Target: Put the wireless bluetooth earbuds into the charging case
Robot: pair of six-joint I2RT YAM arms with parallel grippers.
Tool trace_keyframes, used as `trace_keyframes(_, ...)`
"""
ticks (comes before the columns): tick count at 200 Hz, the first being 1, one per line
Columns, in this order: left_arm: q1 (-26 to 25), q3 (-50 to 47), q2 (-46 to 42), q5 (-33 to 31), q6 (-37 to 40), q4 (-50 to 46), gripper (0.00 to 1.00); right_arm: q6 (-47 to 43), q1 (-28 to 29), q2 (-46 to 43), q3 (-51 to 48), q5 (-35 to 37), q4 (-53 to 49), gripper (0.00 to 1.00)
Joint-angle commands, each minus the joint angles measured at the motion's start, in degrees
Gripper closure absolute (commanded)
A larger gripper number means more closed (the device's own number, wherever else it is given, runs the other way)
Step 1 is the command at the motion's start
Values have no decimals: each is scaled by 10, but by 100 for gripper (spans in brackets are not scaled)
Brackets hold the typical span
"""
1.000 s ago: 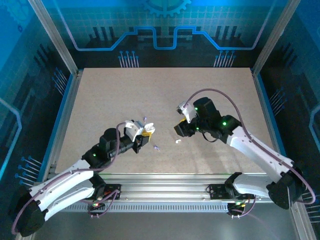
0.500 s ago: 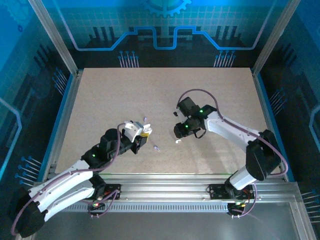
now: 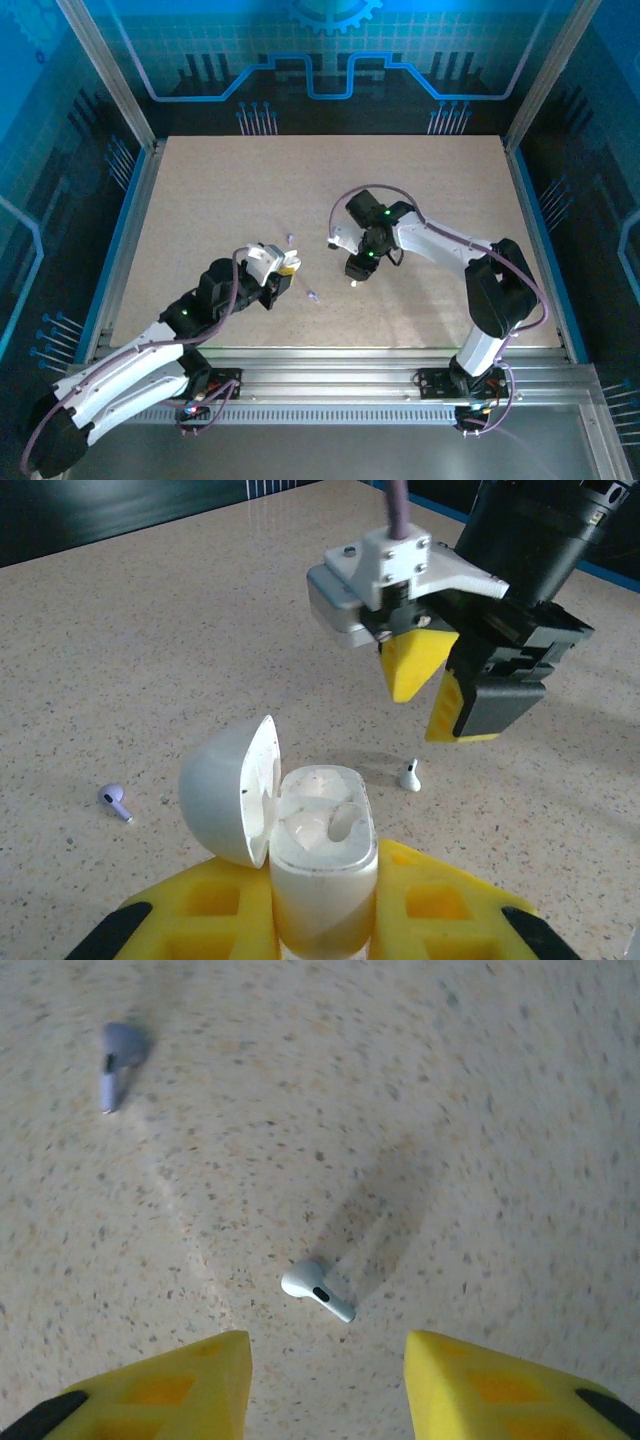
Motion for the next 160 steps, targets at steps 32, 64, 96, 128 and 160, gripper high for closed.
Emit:
trace_keyframes(32, 4, 23, -37, -31, -7, -37, 80, -302, -29, 16, -13, -110, 22, 57)
trace_keyframes(64, 4, 26, -46, -41, -9, -58, 80, -338, -14, 45, -1, -64, 17, 57)
trace_keyframes(96, 4, 29, -57, -49, -6, -76, 80, -350, -2, 63, 2, -31, 39, 58)
trace_keyframes(128, 4, 22, -72, -49, -3, -77, 80, -366, 12, 88, 9, -1, 43, 57)
trace_keyframes(160, 4, 24, -75, -53, 1, -84, 79, -378, 18, 111, 21, 21, 30, 57)
